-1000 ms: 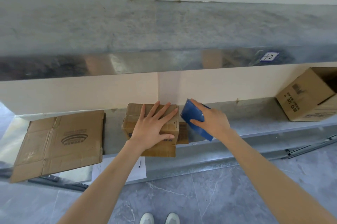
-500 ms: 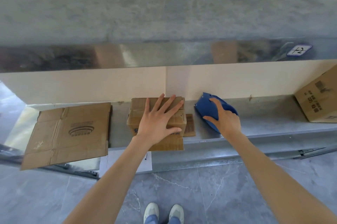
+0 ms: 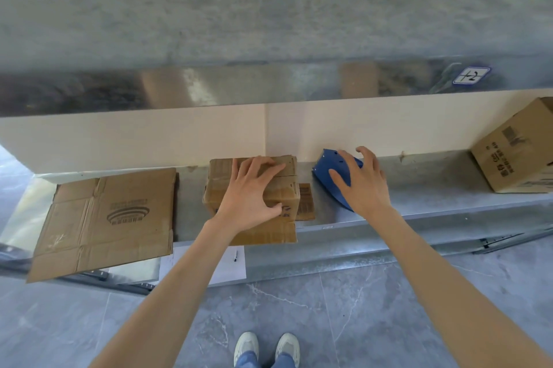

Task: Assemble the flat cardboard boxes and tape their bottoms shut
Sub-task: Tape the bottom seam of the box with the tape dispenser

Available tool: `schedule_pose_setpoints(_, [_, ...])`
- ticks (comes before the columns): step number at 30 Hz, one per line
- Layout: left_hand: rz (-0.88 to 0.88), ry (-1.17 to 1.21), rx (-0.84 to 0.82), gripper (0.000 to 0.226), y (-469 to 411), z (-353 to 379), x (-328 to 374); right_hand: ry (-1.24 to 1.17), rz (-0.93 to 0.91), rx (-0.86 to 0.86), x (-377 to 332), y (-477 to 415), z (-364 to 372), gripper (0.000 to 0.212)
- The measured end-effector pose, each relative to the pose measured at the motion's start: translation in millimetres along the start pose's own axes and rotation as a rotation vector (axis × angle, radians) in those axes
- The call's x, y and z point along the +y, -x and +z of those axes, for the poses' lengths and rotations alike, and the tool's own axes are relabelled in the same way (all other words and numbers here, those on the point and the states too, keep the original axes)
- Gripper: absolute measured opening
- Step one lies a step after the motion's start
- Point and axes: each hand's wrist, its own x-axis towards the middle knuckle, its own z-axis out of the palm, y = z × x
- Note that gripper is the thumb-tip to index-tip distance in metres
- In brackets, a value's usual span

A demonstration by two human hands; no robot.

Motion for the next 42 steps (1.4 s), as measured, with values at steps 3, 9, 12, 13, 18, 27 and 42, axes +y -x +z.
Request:
schedule_pose_setpoints(3, [-0.027, 0.005, -0.017, 0.076, -2, -3, -2, -0.149, -0.118, 0.029, -30, -1, -9, 0.045])
schedule_pose_setpoints(9, [-0.118, 0.188, -0.024, 0.104, 7, -11, -10, -0.276, -0.411, -0.152, -103, 4, 2, 0.05])
schedule_pose_setpoints(12, [-0.108, 0.071, -0.055, 0.109, 10, -17, -26, -0.256, -0.466, -0.269, -107, 8, 16, 0.053])
schedule_pose_setpoints(13, [-0.092, -0.011, -0.066, 0.11, 13, -20, -33, -0.249, -0.48, -0.278, -106, 9, 19, 0.053])
schedule_pose_setpoints(18, [-0.03, -0.119, -0.065, 0.107, 30, -26, -67, -0.123, -0.562, -0.295, -101, 7, 22, 0.054])
schedule_pose_setpoints(27, [-0.003, -0.084, -0.021, 0.104, 33, -23, -74, -0.162, -0.558, -0.311, -104, 5, 20, 0.054])
schedule_pose_setpoints(42, [-0.087, 0.258, 0.244, 0.1, 41, -10, -77, -0.025, -0.689, -0.158, -119, 0, 32, 0.063])
